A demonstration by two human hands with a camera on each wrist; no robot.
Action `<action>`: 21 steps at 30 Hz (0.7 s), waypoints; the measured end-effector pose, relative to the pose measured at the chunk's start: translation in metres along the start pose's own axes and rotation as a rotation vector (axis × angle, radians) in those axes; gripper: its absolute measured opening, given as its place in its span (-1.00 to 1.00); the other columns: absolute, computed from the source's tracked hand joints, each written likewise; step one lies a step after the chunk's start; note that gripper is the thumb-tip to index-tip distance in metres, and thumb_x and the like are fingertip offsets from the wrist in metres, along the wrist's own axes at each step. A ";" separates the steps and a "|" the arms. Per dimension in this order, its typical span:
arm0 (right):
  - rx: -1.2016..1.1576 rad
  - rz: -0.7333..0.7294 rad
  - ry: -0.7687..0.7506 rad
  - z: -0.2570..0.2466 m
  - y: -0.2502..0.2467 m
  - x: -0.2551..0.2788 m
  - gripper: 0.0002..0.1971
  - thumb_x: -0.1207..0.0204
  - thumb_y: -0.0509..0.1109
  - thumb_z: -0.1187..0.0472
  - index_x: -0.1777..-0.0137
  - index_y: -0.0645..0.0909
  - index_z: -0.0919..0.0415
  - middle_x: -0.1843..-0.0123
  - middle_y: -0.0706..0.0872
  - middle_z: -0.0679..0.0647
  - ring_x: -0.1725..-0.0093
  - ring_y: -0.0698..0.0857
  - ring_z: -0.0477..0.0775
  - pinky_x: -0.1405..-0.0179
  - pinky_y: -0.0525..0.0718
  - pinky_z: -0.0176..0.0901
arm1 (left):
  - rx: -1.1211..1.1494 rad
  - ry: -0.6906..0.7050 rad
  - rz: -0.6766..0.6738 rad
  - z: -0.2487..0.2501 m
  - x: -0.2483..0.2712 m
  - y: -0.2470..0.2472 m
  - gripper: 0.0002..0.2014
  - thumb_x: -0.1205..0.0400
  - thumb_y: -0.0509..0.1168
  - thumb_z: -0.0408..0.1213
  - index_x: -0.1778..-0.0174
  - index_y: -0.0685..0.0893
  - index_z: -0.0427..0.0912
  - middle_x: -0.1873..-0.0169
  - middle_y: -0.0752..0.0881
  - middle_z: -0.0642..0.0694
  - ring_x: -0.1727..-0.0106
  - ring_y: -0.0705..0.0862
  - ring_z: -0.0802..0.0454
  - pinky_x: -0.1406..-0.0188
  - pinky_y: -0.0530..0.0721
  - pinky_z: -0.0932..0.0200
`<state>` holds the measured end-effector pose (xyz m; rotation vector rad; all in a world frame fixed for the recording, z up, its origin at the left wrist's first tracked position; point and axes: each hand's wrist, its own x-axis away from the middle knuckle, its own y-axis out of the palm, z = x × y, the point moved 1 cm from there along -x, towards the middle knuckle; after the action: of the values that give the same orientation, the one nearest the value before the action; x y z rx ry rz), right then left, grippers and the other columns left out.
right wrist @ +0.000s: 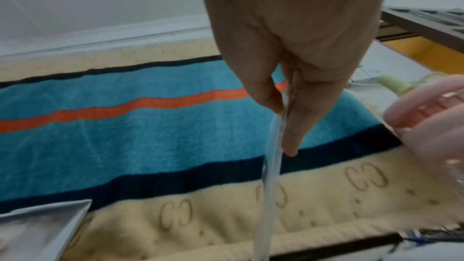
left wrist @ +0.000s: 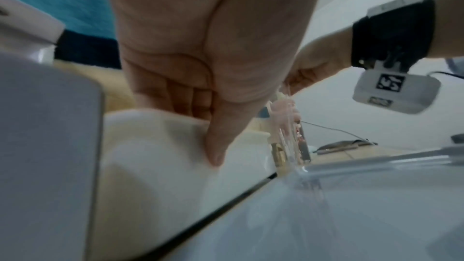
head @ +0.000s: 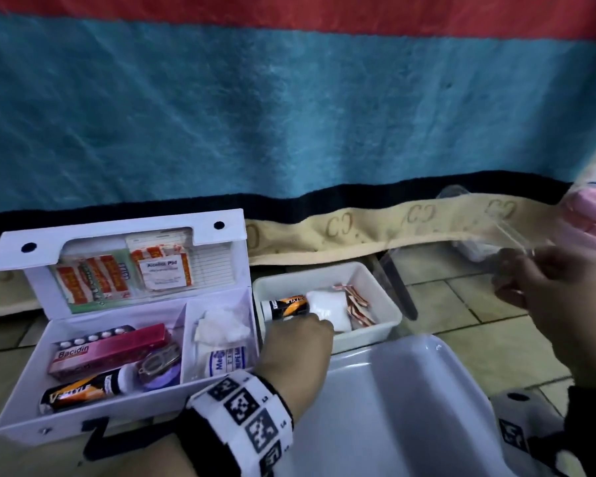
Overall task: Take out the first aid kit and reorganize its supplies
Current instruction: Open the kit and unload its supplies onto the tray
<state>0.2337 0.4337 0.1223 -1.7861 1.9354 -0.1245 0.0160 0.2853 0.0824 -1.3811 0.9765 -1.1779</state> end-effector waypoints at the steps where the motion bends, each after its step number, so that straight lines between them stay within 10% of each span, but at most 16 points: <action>1: -0.072 -0.001 0.064 0.008 0.001 -0.001 -0.71 -0.56 0.33 0.02 0.28 0.63 0.20 0.43 0.79 -0.03 0.46 0.77 -0.04 0.19 0.81 0.17 | 0.024 -0.005 0.027 -0.003 0.000 -0.002 -0.62 -0.51 0.12 -0.63 -0.17 0.57 -0.22 -0.15 0.62 -0.18 -0.13 0.65 -0.23 0.30 0.36 0.12; 6: -0.067 -0.086 0.330 0.030 0.008 0.007 -0.96 -0.47 0.36 0.41 0.20 0.59 0.34 0.36 0.77 0.20 0.43 0.80 -0.06 0.17 0.77 0.00 | 0.044 0.003 0.105 -0.003 0.014 -0.016 -0.71 -0.55 0.19 -0.50 -0.11 0.56 -0.10 -0.06 0.64 -0.07 -0.05 0.69 -0.15 0.43 0.30 0.15; 9: 0.000 -0.235 0.414 0.032 0.025 0.012 -0.77 -0.45 0.42 0.46 -0.11 0.60 0.41 0.20 0.77 0.26 0.49 0.75 -0.12 0.39 0.74 -0.31 | 0.035 0.034 0.105 0.006 0.023 -0.033 -0.78 -0.39 0.41 -0.40 0.10 0.62 -0.08 0.16 0.68 -0.06 0.19 0.72 -0.10 0.60 0.03 0.23; 15: 0.345 -0.576 0.396 0.009 0.068 0.025 -0.73 -0.42 0.24 0.62 0.46 0.56 0.41 0.68 0.61 0.16 0.78 0.57 -0.12 0.76 0.46 -0.46 | 0.036 0.075 0.157 0.008 0.007 -0.025 -0.70 -0.51 0.16 -0.54 -0.08 0.54 -0.13 -0.07 0.62 -0.12 -0.09 0.65 -0.19 0.51 0.18 0.17; 21: 0.446 -0.721 0.403 0.028 0.091 0.019 -0.64 -0.50 0.13 0.58 0.50 0.52 0.37 0.67 0.58 0.15 0.81 0.47 -0.02 0.77 0.43 -0.40 | 0.055 0.064 0.103 0.001 -0.006 -0.010 -0.60 -0.45 0.14 -0.61 -0.13 0.60 -0.16 -0.06 0.65 -0.15 -0.09 0.65 -0.22 0.43 0.26 0.18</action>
<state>0.1626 0.4350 0.0565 -2.1395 1.2370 -1.1340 0.0155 0.2924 0.0917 -1.2415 1.0401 -1.1693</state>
